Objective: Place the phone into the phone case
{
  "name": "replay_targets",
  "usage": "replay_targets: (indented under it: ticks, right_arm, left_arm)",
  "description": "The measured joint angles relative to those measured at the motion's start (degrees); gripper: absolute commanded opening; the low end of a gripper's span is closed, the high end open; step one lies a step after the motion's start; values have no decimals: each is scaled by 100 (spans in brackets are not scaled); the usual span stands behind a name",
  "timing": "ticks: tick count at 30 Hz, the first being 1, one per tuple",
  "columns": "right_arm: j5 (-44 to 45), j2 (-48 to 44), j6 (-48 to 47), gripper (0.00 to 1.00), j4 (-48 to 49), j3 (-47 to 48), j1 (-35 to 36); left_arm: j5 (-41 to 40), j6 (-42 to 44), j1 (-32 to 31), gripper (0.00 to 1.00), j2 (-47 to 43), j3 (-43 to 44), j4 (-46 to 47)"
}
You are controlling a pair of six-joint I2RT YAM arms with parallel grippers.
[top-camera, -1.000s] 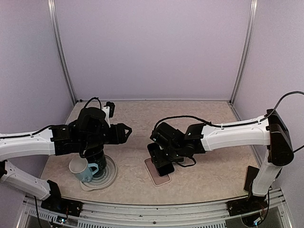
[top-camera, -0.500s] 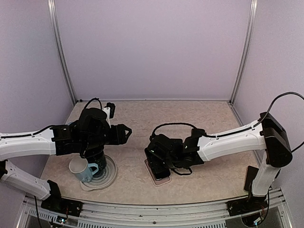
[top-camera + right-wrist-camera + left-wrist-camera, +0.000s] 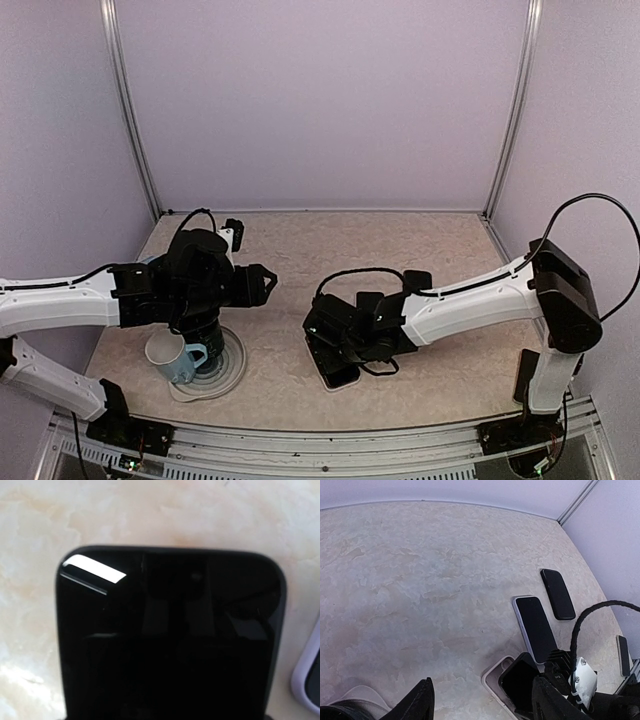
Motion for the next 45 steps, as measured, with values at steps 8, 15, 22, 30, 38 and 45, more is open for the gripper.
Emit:
replay_targets:
  ticks: [8,15,22,30,38,45]
  right_arm:
    - [-22,109,168,27,-413,435,33]
    - [-24,262,249,26,-590,435,46]
    - [-144,284,166,27,-549,437,42]
    - [-435,474,61,27,-649,704,28]
    - [-638,520,68,36,-684,708,-26]
    - [-754,745,46,68,-981,986,-68]
  left_arm:
    - [2,22,63,66,76,0,-7]
    - [4,39,74,66,125,0,-15]
    - [7,39,74,66,125,-55,-15]
    - [4,39,101,66,125,-63,-22]
    - [4,39,127,66,125,-61,-35]
    - [4,39,127,66,125,-63,-76]
